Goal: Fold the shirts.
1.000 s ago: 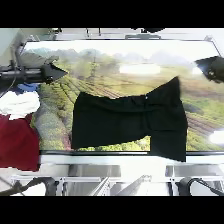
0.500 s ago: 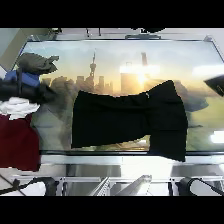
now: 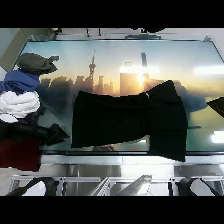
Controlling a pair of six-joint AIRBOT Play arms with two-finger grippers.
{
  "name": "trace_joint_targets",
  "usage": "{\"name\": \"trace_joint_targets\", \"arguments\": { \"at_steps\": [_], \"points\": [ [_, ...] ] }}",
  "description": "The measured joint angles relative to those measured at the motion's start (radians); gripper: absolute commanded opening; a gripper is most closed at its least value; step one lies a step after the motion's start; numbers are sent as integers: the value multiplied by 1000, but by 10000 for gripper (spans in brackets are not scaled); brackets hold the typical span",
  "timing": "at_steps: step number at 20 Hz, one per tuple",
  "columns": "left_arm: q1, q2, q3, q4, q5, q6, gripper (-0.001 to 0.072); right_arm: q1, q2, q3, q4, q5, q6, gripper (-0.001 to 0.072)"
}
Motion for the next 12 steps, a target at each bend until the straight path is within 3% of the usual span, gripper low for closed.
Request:
{"name": "trace_joint_targets", "arguments": {
  "at_steps": [8,10,12],
  "points": [
    [-223,-202,23,-84,65,40,340,-10,6,-13,-10,-34,2,363],
    [-257,-235,63,-78,76,45,18,-28,1,-13,-12,-29,10,364],
    [-270,-245,93,-58,96,48,32,-50,-18,-13,-24,-7,17,365]
  ]
}}
